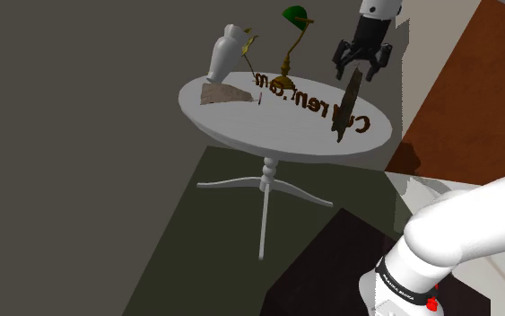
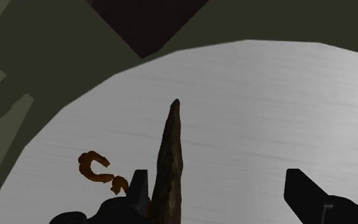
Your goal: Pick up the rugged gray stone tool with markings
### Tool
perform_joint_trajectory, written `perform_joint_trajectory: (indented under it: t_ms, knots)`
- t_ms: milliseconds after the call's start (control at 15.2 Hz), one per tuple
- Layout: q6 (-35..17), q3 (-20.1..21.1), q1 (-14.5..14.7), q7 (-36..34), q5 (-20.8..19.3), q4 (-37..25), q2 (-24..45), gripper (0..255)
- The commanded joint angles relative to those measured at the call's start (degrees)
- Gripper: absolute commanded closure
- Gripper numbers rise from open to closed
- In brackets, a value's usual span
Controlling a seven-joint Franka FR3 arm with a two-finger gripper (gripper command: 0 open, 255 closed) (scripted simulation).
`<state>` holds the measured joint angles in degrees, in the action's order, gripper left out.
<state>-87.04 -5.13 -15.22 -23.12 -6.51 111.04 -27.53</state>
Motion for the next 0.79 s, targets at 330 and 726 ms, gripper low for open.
perform_joint_trajectory:
  t_ms: [330,726]
  knots:
    - [-1.46,-1.26,-3.46,-6.20,-2.13,-3.82,3.22,0]
    - [-5.66,-1.39,-3.52,-6.72,-2.33,1.92,1.70,0]
